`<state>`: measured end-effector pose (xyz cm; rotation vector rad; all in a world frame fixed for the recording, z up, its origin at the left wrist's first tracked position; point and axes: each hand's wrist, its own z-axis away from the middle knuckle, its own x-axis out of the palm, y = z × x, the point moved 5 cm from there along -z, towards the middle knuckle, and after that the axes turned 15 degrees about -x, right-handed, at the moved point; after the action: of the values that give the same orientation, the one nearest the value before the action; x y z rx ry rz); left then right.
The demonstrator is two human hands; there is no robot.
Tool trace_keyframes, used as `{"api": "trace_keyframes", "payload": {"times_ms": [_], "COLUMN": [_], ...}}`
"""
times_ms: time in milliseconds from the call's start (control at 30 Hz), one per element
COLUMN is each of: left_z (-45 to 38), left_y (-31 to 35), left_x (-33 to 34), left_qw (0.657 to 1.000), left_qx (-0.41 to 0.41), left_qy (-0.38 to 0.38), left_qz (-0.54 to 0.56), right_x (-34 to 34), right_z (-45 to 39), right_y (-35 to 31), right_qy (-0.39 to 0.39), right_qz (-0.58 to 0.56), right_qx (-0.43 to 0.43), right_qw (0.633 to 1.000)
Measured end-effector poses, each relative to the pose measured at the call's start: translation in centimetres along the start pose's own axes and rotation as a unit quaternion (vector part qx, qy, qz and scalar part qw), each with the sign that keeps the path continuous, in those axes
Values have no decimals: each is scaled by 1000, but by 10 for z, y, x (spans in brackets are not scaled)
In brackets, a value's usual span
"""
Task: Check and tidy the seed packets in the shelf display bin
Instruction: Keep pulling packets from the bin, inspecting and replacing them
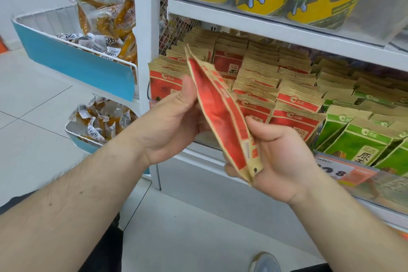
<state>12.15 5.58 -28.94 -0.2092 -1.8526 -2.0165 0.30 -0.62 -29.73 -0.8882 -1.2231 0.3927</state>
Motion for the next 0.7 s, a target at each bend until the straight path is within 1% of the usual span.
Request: {"api": "trace_keyframes", "payload": {"times_ms": [67,100,133,167,200,233,267,300,333,400,467,567,633,700], "left_z": [0,1,1,0,1,2,3,3,5,8,9,8,9,11], "left_y": [-3,-5,-6,-8,-9,-8,-6,-3,0,5,5,3,4,9], "left_x": [7,9,8,5,3,0,-1,-3,-3,-4,-4,-4,-5,-5], "left_qw": [999,998,998,998,998,997,994,992,991,987,983,981,980,979], "left_qx": [2,5,4,1,-4,-9,-13,-16,-18,-17,-21,-31,-31,-21], "left_qy": [-43,-47,-31,-4,31,65,93,113,128,159,179,188,187,177], "left_qz": [13,32,49,59,57,51,48,47,45,19,-14,-39,-56,-99], "right_x": [6,7,6,3,-1,-5,-12,-18,-21,-24,-20,-20,-20,-22], "right_z": [-2,-3,-4,-4,-5,-5,-5,-6,-6,-8,-8,-9,-9,-6], "right_y": [11,14,17,20,21,20,15,8,3,-7,-15,-18,-20,-26], "right_qy": [-51,-76,-88,-90,-82,-54,-9,35,64,86,78,54,55,51], "right_qz": [-72,-86,-76,-39,32,122,200,248,258,216,198,214,244,283], "right_qx": [37,44,46,42,26,2,-28,-53,-66,-80,-98,-126,-133,-156], "right_qw": [995,992,992,994,996,991,979,967,962,969,972,967,959,945]}}
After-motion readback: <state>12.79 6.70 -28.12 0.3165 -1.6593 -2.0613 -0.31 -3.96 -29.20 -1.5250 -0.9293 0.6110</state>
